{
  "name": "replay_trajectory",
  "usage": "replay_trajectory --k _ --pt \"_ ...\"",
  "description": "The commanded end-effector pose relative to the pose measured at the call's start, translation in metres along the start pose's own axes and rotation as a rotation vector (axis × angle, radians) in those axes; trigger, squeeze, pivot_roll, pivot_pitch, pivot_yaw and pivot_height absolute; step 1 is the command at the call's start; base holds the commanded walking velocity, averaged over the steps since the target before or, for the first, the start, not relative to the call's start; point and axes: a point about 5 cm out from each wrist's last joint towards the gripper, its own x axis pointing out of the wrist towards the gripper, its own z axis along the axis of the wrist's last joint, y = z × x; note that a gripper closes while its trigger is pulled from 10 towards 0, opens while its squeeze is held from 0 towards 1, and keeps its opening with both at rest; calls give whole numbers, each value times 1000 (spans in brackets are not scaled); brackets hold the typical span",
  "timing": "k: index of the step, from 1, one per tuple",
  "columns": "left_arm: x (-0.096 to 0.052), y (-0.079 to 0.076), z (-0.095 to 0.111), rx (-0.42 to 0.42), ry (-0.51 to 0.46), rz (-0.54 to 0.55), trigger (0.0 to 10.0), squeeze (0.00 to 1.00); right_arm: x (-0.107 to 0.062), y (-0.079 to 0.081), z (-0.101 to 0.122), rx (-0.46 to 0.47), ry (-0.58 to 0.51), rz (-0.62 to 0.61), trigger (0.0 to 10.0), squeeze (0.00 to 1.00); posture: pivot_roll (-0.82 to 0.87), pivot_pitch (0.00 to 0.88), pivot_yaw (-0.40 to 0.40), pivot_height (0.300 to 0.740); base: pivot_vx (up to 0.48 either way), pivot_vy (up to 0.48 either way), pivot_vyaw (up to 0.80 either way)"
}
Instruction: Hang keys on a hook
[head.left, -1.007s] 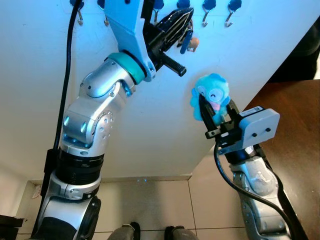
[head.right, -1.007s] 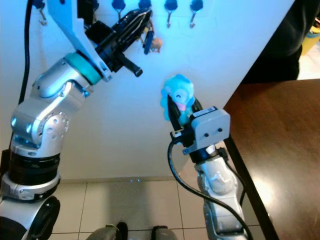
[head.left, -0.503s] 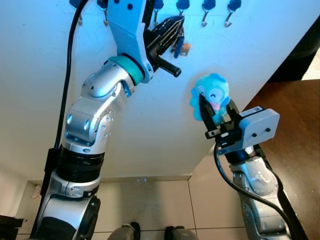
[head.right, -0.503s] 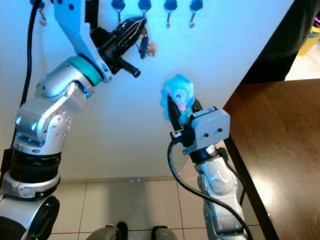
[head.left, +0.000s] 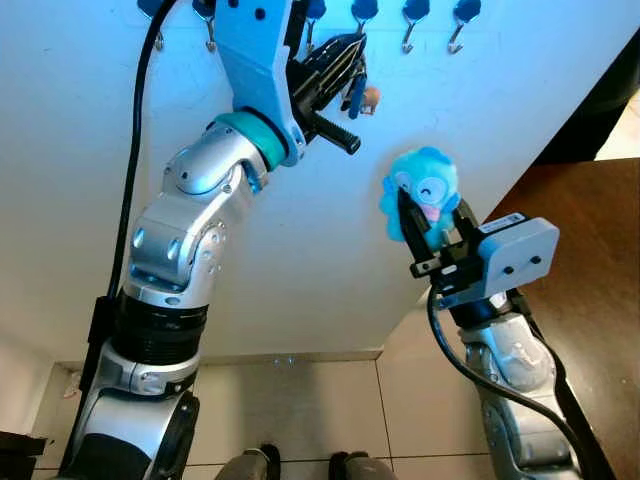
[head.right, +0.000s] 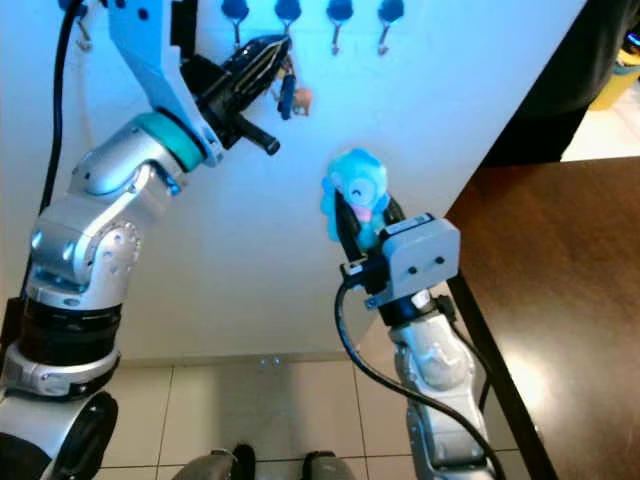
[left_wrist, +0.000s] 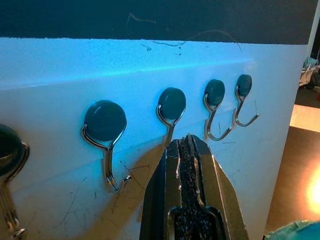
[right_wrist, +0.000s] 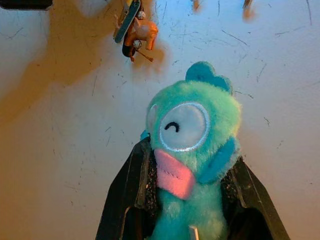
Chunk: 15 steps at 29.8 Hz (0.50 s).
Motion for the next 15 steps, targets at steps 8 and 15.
replay_trajectory --k 8,15 --pt "-5 0 -16 -4 78 3 10000 631 -2 1 -2 5 6 -1 10000 0 -63 115 70 740 0 0 0" --pt "-10 0 -12 -29 48 -5 10000 0 -2 0 -1 5 4 -2 10000 0 -63 119 68 740 0 0 0"
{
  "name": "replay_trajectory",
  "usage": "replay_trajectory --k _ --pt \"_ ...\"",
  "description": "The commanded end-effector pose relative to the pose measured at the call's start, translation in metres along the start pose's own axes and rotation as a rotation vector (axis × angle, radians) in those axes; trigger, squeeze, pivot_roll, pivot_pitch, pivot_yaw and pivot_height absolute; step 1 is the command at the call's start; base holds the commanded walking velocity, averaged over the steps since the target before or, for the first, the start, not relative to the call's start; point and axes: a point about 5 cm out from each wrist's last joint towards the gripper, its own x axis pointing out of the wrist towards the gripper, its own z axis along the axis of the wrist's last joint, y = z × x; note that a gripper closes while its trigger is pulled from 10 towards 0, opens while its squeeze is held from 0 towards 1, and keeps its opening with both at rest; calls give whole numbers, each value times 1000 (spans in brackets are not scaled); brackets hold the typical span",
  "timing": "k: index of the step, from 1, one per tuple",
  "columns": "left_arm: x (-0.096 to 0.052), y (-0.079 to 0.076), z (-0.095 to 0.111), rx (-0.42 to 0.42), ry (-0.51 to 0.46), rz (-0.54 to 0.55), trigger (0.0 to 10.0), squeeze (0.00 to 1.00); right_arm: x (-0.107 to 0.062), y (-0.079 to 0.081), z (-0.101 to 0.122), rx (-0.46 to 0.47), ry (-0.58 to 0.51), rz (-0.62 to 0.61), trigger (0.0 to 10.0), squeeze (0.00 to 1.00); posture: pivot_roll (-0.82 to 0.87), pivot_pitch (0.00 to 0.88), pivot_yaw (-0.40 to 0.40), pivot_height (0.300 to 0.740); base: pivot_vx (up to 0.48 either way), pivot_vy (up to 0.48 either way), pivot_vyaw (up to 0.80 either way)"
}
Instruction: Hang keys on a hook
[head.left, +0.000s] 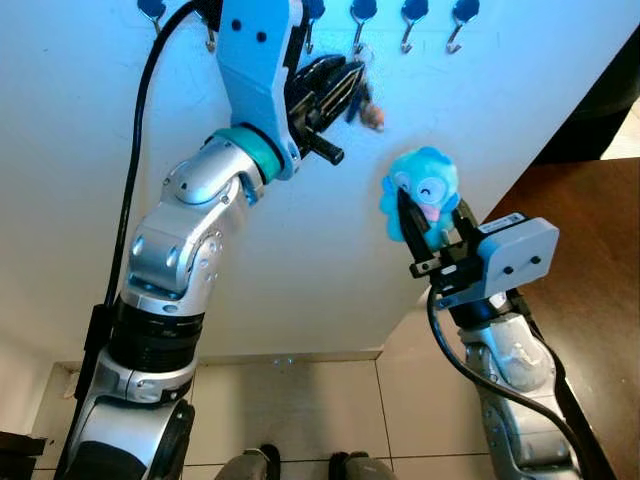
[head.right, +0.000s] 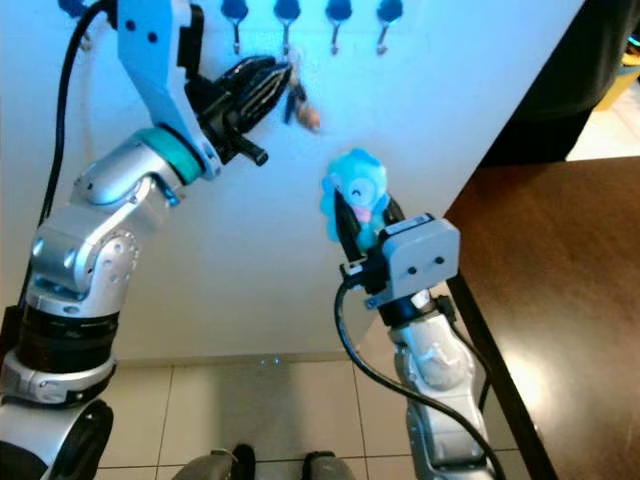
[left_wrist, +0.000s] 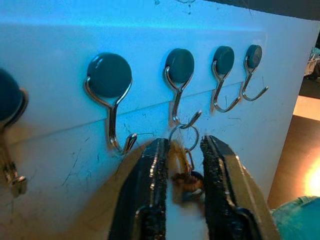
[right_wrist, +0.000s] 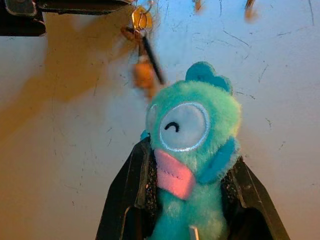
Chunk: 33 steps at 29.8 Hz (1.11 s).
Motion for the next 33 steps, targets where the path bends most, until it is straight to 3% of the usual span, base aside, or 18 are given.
replay_trajectory --k 1,5,7,10,13,18,28,33 --pt "-5 0 2 -2 -14 -3 10000 0 -2 0 -1 4 4 -2 10000 0 -63 121 71 740 0 0 0" --pt "-10 1 5 1 -30 -12 10000 0 -2 1 -1 4 2 -2 10000 0 -62 122 72 740 0 0 0" --pt "-28 1 8 26 -38 -99 10000 0 -2 1 2 4 -6 -1 10000 0 -62 125 74 740 0 0 0" --pt "-59 -6 4 79 28 -293 10000 0 0 1 8 -16 -25 23 10000 0 -55 130 74 740 0 0 0" --pt "-74 -10 -7 149 118 -373 10000 0 1 0 12 -40 -40 53 10000 0 -47 132 72 740 0 0 0" --pt "-77 -11 -15 176 154 -376 10000 0 2 -1 15 -42 -52 59 10000 0 -49 133 72 740 0 0 0" --pt "-66 -15 -23 164 140 -297 10000 0 21 -5 37 -52 -148 41 10000 0 -62 127 66 740 0 0 0" --pt "-65 -14 -21 158 135 -276 10000 0 30 -6 44 3 -173 49 10000 0 -63 126 68 740 0 0 0"
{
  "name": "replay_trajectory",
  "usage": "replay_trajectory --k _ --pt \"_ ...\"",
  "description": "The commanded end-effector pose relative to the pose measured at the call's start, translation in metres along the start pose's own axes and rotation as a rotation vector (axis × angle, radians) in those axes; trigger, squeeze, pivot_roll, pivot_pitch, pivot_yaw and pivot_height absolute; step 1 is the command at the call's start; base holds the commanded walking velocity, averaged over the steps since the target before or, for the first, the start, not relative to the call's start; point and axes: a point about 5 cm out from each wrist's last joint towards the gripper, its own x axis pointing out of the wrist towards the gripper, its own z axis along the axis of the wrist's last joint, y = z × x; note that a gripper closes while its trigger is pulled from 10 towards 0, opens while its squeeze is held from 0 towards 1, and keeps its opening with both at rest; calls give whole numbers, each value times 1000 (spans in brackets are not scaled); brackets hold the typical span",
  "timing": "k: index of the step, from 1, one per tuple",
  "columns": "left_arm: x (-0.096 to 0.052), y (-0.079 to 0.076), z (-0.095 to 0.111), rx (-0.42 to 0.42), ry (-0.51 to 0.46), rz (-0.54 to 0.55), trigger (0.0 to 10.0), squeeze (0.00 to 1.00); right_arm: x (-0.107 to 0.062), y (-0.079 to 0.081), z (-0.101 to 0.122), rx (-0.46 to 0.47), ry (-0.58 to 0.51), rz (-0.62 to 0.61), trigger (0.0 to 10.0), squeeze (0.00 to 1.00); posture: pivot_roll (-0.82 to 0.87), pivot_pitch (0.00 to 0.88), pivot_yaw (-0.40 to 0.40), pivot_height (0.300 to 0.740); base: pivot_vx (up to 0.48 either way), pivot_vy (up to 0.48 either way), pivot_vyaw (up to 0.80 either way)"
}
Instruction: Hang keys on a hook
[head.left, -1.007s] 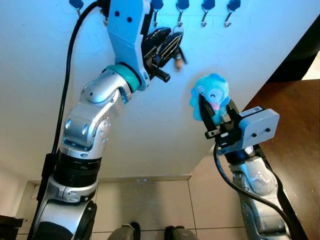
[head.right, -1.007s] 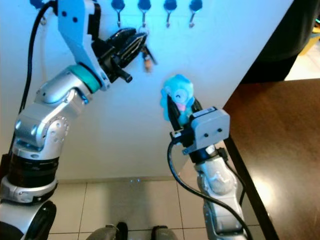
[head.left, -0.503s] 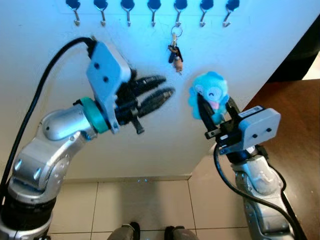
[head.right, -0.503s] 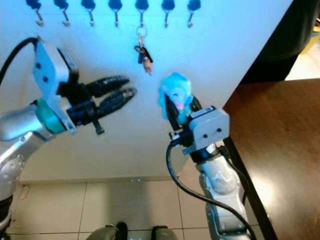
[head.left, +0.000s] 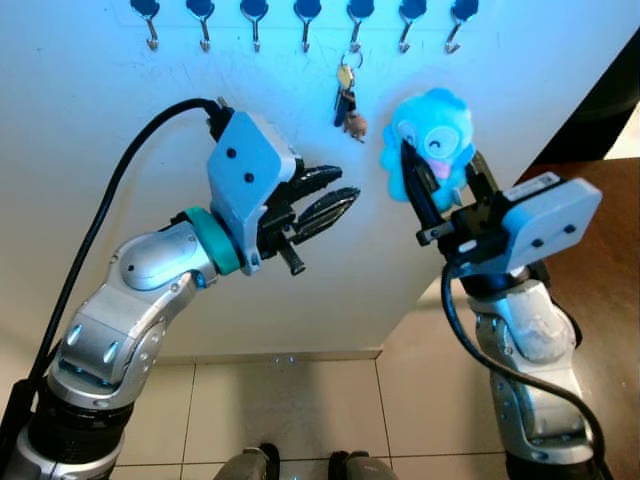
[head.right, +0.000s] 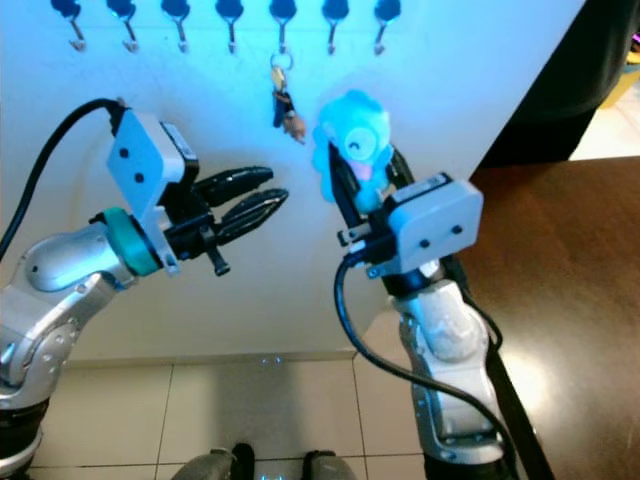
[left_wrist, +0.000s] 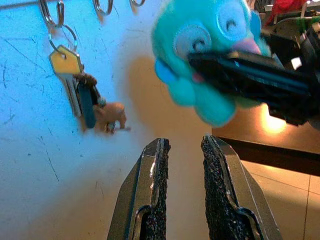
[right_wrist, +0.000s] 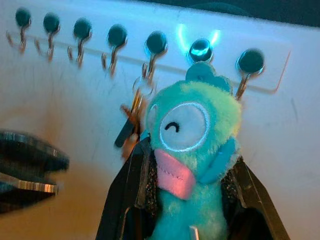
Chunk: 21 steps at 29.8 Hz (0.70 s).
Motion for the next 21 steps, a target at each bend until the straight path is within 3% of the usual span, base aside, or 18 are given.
replay_trajectory --k 1,9,21 --pt "0 2 1 -3 -1 14 10000 0 4 -2 2 55 -7 -2 10000 0 -62 125 68 740 0 0 0" --pt "-1 5 1 -1 0 42 10000 0 23 -1 1 204 -2 33 10000 0 -49 129 71 740 0 0 0" --pt "0 5 -1 -1 7 57 10000 0 30 -12 -6 272 21 -42 10000 0 -44 129 73 740 0 0 0"
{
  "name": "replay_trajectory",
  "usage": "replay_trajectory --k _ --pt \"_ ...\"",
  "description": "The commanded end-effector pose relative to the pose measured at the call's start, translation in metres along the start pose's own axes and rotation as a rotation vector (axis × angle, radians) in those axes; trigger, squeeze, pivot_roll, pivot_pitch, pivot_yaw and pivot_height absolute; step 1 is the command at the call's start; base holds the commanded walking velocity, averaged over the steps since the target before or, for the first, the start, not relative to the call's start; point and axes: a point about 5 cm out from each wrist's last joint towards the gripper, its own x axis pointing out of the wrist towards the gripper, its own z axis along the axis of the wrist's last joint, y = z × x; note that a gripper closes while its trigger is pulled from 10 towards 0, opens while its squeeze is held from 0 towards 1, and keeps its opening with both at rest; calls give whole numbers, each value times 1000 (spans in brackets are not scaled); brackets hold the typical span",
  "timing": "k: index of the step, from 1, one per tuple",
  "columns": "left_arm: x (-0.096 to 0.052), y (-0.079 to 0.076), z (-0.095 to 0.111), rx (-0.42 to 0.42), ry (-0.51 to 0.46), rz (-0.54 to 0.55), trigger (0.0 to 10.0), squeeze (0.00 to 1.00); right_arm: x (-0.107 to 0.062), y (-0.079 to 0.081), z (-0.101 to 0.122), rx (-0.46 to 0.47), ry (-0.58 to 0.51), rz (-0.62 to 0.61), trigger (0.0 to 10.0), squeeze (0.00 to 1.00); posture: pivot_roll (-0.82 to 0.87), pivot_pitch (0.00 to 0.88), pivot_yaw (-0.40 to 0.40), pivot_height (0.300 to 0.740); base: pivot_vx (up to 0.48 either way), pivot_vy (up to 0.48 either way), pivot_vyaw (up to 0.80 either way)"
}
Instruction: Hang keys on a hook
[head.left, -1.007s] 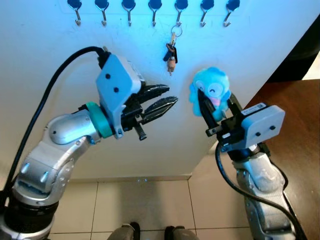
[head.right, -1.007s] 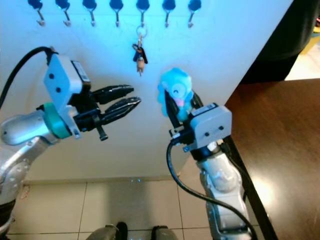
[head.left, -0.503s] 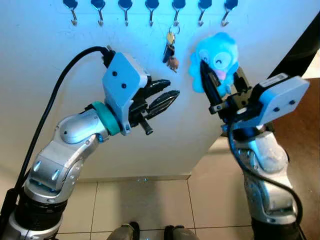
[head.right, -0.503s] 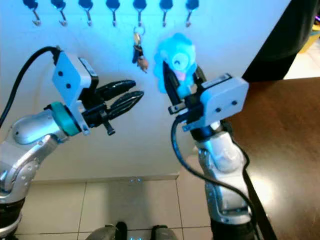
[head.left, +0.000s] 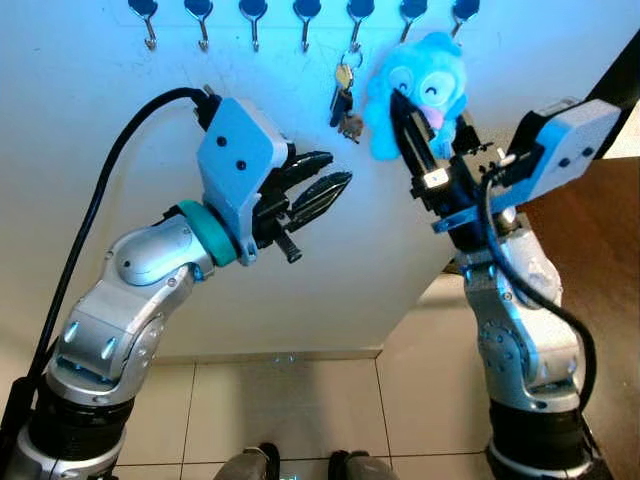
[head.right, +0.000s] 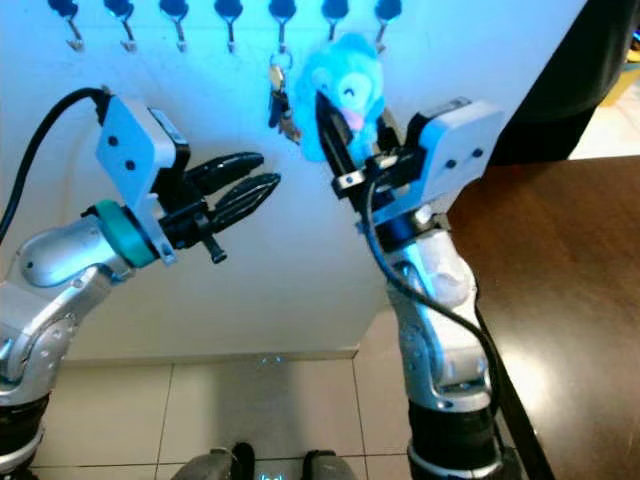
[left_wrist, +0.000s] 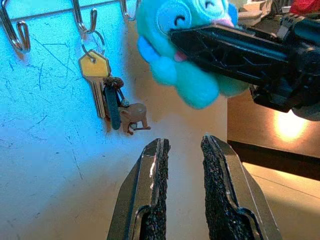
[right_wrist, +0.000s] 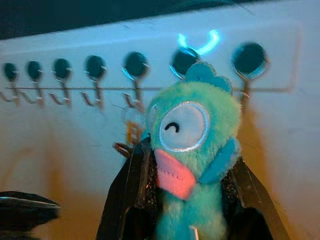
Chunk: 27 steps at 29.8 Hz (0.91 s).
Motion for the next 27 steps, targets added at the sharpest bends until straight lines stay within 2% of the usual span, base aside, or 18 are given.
replay_trajectory --k 1,6,10,18,27 --pt "1 -1 -3 -10 12 -4 10000 0 1 -2 3 3 -18 -8 10000 0 -44 129 73 740 0 0 0" --pt "1 -1 -3 -11 13 -4 10000 0 2 -3 4 -6 -27 -7 10000 0 -44 129 73 740 0 0 0" --pt "1 -1 -4 -13 17 -2 10000 0 1 -9 8 -32 -46 -44 10000 0 -51 120 73 740 0 0 0" --pt "3 0 -3 -12 12 2 10000 0 7 -8 8 -21 -43 -12 10000 0 -46 108 69 740 0 0 0" --pt "1 0 -3 -13 11 20 10000 0 14 -6 -4 25 42 24 10000 0 -38 101 61 740 0 0 0"
